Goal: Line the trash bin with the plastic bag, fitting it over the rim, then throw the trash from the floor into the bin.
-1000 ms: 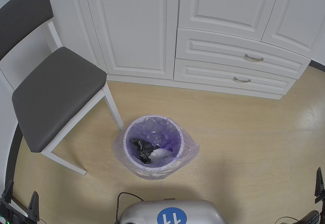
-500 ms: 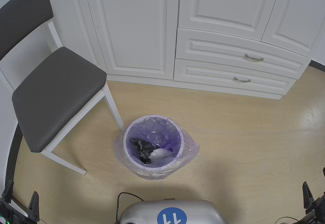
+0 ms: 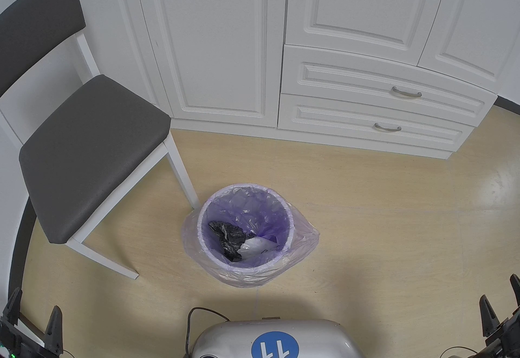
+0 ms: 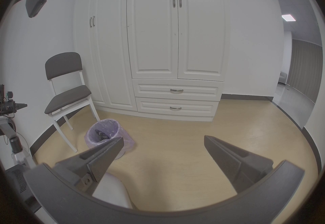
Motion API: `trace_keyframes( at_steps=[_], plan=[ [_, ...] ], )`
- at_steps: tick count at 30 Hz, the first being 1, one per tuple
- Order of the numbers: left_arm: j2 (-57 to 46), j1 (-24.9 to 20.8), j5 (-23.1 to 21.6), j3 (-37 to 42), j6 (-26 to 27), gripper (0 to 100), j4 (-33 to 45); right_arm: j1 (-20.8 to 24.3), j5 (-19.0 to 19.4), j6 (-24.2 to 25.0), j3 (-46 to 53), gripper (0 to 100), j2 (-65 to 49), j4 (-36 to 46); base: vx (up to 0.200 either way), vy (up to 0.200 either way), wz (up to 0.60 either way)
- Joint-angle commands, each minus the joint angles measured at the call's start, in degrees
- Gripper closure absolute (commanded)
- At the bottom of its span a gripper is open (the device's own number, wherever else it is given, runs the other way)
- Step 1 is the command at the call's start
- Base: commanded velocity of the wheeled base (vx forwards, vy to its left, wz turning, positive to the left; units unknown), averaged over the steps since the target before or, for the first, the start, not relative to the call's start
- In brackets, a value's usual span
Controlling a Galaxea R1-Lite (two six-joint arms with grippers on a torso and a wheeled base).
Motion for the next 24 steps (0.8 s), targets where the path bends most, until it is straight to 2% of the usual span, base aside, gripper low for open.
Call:
trace_keyframes(
  at_steps=[1, 24],
  plan=[
    [-0.75, 0.03, 0.04, 1.01, -0.19, 0, -0.04, 0.04, -0.03, -0.12, 1.01, 0, -0.84, 0.01, 0.000, 0.000, 0.00],
    [-0.75, 0.03, 0.30, 1.01, 0.34, 0, 0.05, 0.04, -0.03, -0.12, 1.01, 0, -0.84, 0.01, 0.000, 0.000, 0.00]
  ],
)
